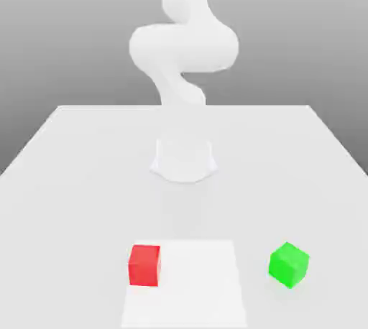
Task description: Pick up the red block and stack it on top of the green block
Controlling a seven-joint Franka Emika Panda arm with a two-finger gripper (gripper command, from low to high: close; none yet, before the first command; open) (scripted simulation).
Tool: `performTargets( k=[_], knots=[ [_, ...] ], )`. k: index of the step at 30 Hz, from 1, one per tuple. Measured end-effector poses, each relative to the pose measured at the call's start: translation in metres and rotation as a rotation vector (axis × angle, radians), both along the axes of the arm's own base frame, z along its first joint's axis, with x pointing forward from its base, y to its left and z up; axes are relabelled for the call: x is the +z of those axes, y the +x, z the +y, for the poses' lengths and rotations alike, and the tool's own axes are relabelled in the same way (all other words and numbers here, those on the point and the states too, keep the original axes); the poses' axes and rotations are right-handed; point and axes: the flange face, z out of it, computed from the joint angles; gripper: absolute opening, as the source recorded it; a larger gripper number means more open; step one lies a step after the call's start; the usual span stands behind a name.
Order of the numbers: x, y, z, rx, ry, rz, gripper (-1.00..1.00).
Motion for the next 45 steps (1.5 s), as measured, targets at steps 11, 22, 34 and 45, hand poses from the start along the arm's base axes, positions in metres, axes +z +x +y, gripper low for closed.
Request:
performTargets(
  k=[11, 22, 34, 45],
  knots=[
    [-0.251, 0.07, -0.04, -0.035, -0.01, 0.388, 0.0],
    [-0.464, 0.017, -0.063, -0.048, 0.033, 0.708, 0.0],
    [-0.514, 0.014, -0.063, -0.048, 0.034, 0.715, -1.0],
    [-0.444, 0.025, 0.005, 0.214, -0.064, 0.715, -1.0]
  ],
)
